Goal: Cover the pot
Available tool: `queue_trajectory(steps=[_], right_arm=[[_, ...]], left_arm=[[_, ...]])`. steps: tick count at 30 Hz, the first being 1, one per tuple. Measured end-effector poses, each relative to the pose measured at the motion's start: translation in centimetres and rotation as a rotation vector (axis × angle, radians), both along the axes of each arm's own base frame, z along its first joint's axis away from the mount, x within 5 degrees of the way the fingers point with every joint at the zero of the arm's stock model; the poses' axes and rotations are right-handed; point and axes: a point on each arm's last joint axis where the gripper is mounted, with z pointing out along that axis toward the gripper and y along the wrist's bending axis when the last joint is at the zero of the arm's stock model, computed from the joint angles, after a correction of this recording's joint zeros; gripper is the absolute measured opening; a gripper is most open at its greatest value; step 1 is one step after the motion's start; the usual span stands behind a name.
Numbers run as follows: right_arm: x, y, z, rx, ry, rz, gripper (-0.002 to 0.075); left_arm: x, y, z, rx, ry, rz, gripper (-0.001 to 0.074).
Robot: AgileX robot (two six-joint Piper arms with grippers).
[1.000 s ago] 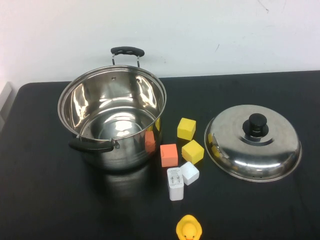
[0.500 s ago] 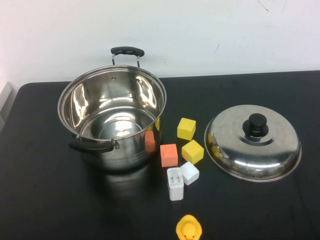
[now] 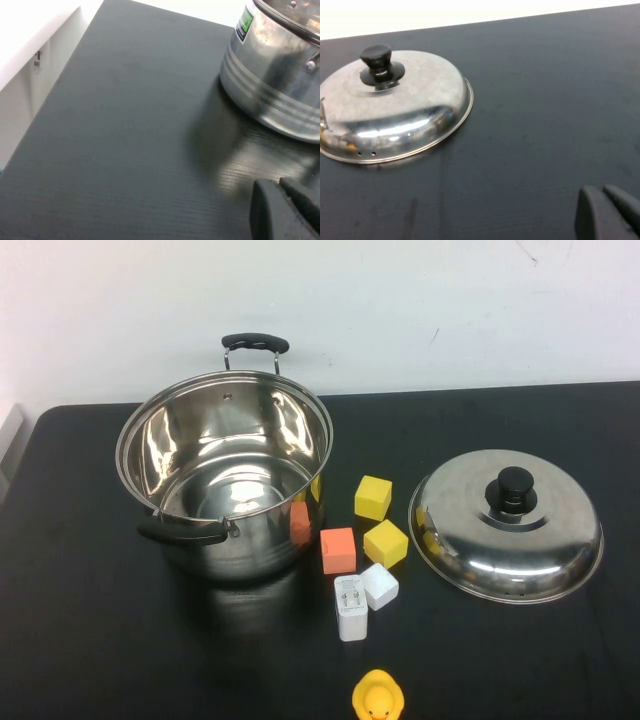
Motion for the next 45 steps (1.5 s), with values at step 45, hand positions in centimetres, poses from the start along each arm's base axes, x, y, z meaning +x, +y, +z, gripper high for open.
queue_trajectory(steps=[45], right_arm=[[0.0, 2.6, 0.7, 0.845, -0.018, 0.042, -0.0002]], left_arm=[[0.0, 0.0, 0.0, 0.0, 0.0, 0.0, -0.0003]])
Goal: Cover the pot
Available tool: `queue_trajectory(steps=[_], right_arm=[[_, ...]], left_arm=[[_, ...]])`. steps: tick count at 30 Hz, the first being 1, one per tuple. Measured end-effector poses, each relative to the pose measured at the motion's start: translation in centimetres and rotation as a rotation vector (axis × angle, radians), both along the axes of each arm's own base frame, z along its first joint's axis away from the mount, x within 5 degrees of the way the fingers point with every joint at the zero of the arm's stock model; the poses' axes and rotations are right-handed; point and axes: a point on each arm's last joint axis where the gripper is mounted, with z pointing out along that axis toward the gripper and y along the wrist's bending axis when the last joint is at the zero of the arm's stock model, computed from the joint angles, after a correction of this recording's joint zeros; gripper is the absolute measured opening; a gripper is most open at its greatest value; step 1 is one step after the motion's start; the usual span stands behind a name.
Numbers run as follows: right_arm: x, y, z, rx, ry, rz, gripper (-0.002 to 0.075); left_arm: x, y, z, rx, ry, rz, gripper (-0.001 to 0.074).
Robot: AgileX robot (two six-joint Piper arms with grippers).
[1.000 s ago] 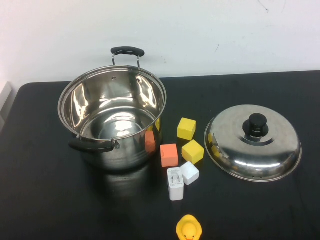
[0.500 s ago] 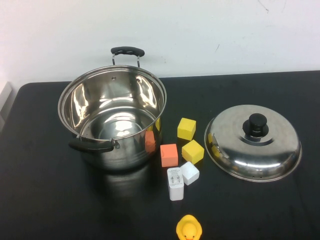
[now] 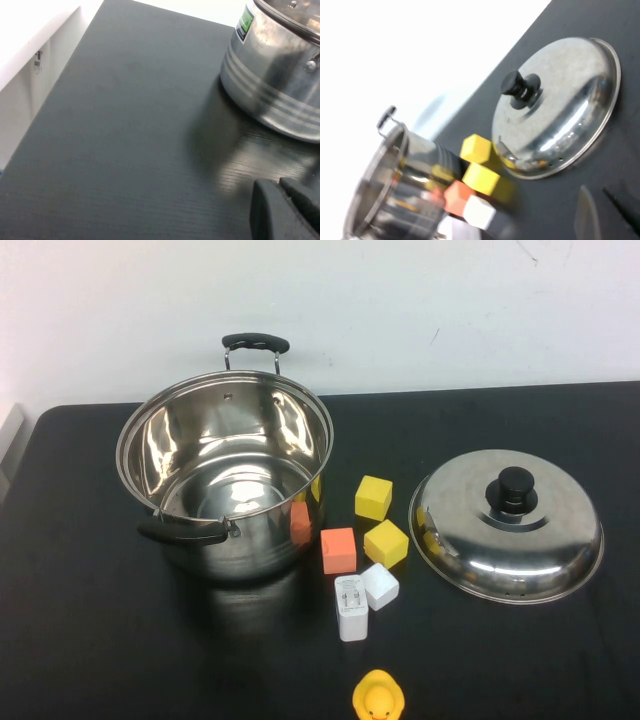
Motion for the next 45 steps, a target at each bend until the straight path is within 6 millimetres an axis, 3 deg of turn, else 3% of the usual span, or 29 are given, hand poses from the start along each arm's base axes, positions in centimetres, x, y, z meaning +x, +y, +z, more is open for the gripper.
queue_trajectory(steps=[9, 17, 26, 34, 39, 45], right_arm=[[0.0, 0.2, 0.6, -0.219, -0.091, 0.07, -0.0002], [0.3, 0.2, 6.9, -0.605, -0.28, 0.128, -0.0002], [5.4, 0.7, 11.9, -0.801, -0.286, 0.243, -0.0002], [10.1, 0.7, 10.7, -0.846, -0.173, 0.313, -0.0002], [12.0, 0.1, 9.8, -0.676, -0.033, 0.121, -0.0002], [14.2, 1.9, 9.9, -0.75, -0.175, 0.066, 0.0014]], left_arm=[[0.0, 0.0, 0.0, 0.0, 0.0, 0.0, -0.0003], [0.0, 0.0, 0.0, 0.0, 0.0, 0.0, -0.0003], [0.0, 0.0, 0.0, -0.002, 0.0, 0.001, -0.0003], [0.0, 0.0, 0.0, -0.002, 0.0, 0.001, -0.0003], [0.0, 0.0, 0.0, -0.002, 0.0, 0.001, -0.0003], [0.0, 0.0, 0.0, -0.002, 0.0, 0.001, -0.0003]])
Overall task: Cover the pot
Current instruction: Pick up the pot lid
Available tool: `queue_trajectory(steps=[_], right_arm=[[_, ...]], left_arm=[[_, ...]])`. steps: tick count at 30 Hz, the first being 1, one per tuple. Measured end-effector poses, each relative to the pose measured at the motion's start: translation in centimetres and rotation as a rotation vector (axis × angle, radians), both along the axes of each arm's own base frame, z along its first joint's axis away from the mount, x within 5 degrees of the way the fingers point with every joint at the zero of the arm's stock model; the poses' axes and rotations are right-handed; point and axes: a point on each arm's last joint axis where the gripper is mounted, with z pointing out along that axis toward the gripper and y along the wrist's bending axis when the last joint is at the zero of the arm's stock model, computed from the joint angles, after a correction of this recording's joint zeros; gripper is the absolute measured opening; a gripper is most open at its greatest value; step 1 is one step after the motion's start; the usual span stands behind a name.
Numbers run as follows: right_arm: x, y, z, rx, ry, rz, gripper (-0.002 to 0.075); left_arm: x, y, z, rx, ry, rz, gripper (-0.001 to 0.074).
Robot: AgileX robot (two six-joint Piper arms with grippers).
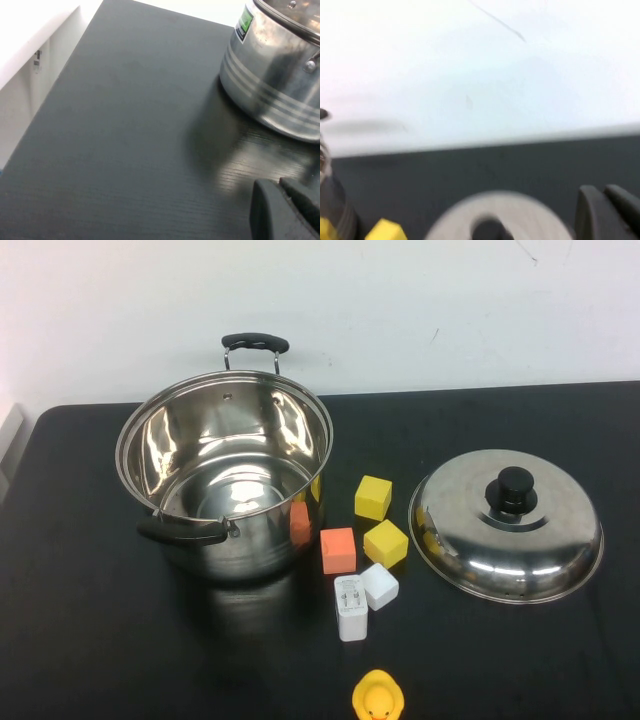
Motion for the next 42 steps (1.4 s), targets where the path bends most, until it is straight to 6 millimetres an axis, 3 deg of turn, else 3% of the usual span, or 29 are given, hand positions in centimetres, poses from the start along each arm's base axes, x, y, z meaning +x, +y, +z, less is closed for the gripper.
queue_trajectory(steps=[3, 8, 12, 23, 33, 37, 41, 42], right_arm=[[1.9, 1.3, -0.3, -0.047, -0.119, 0.081, 0.0114], [5.2, 3.0, -2.7, 0.037, -0.228, 0.15, 0.0433], [7.5, 3.6, -5.2, 0.064, -0.219, 0.148, 0.0554], [12.6, 5.2, -11.4, 0.044, -0.124, 0.163, 0.058], [14.5, 5.7, -17.4, 0.004, 0.011, 0.166, 0.058], [14.8, 5.8, -18.0, -0.002, -0.011, 0.168, 0.0567], [14.7, 5.9, -18.1, -0.021, -0.021, 0.179, 0.0452], [14.7, 5.9, -18.1, -0.028, -0.022, 0.181, 0.0453]], left_arm=[[0.0, 0.0, 0.0, 0.0, 0.0, 0.0, -0.0003], [0.0, 0.0, 0.0, 0.0, 0.0, 0.0, -0.0003], [0.0, 0.0, 0.0, 0.0, 0.0, 0.0, -0.0003], [0.0, 0.0, 0.0, 0.0, 0.0, 0.0, -0.0001], [0.0, 0.0, 0.0, 0.0, 0.0, 0.0, -0.0001], [0.0, 0.0, 0.0, 0.0, 0.0, 0.0, -0.0001], [0.0, 0.0, 0.0, 0.0, 0.0, 0.0, -0.0001], [0.0, 0.0, 0.0, 0.0, 0.0, 0.0, -0.0001]])
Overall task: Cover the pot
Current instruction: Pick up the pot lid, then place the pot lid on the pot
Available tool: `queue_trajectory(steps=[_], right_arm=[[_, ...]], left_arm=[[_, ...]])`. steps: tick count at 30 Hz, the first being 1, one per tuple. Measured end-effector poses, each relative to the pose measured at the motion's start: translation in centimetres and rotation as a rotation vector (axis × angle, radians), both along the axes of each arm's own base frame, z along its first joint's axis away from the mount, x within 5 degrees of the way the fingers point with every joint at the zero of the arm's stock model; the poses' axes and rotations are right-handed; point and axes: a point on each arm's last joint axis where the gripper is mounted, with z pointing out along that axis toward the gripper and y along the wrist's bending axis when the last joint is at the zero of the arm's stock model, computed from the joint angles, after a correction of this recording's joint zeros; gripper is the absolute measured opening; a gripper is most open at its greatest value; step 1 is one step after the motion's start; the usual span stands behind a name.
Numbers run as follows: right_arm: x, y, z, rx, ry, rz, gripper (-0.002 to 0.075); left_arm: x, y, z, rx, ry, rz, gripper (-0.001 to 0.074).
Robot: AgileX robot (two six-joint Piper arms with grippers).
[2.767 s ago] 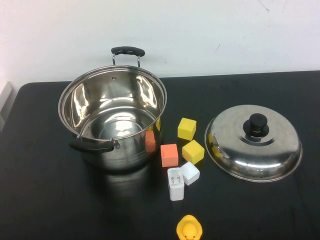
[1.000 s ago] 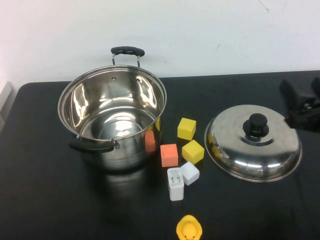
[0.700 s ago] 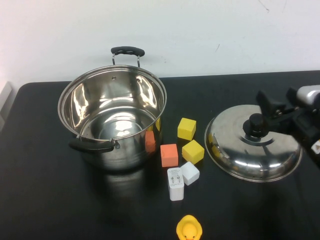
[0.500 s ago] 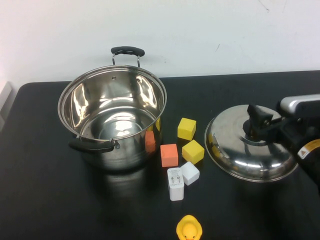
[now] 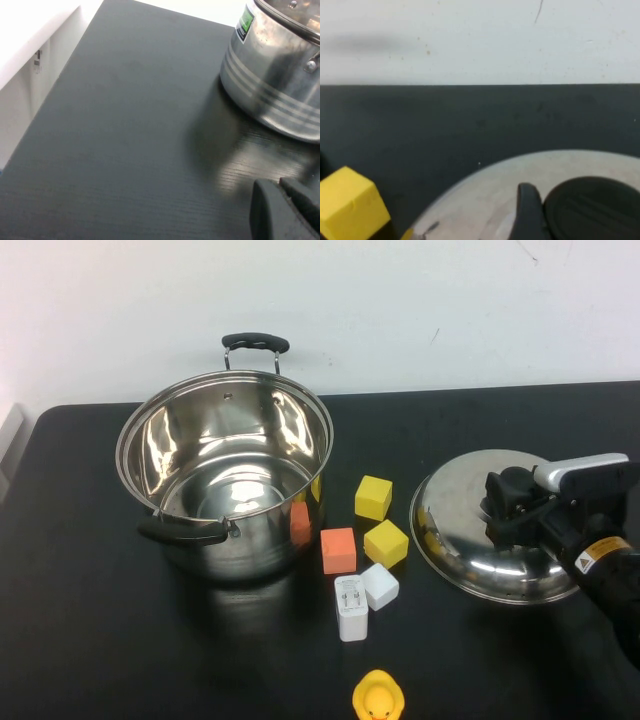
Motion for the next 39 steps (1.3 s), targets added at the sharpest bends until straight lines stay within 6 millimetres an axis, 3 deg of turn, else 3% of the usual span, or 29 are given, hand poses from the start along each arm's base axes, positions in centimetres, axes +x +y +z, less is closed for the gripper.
queue_trajectory(steps=[2, 3, 7, 11, 15, 21, 24, 28, 30, 39], right_arm=[[-0.1, 0.0, 0.3, -0.014, -0.007, 0.007, 0.0428], [-0.3, 0.0, 0.6, -0.026, -0.011, 0.014, 0.0329], [-1.6, -0.3, 2.8, -0.079, -0.028, 0.028, 0.0347], [-3.3, -0.5, 8.7, -0.066, -0.151, 0.054, 0.0347], [-5.1, 0.1, 15.1, -0.006, -0.149, 0.156, 0.0347], [-5.6, 3.6, 22.7, -0.043, -0.116, 0.347, 0.0347], [-4.9, 6.3, 25.0, -0.025, -0.128, 0.438, 0.0347], [-3.1, 10.3, 26.6, 0.0, -0.15, 0.534, 0.0347], [-1.9, 12.5, 26.4, 0.0, -0.15, 0.573, 0.0347], [2.9, 20.8, 22.0, -0.017, -0.119, 0.68, 0.0347]], left_arm=[[0.0, 0.0, 0.0, 0.0, 0.0, 0.0, -0.0001], [0.0, 0.0, 0.0, 0.0, 0.0, 0.0, -0.0001], [0.0, 0.0, 0.0, 0.0, 0.0, 0.0, -0.0001], [0.0, 0.0, 0.0, 0.0, 0.0, 0.0, -0.0001], [0.0, 0.0, 0.0, 0.0, 0.0, 0.0, -0.0001], [0.0, 0.0, 0.0, -0.004, 0.0, 0.001, -0.0001], [0.0, 0.0, 0.0, -0.004, 0.0, 0.001, -0.0001], [0.0, 0.0, 0.0, -0.004, 0.0, 0.001, -0.0001], [0.0, 0.0, 0.0, -0.004, 0.0, 0.001, -0.0001], [0.0, 0.0, 0.0, -0.004, 0.0, 0.001, -0.0001]])
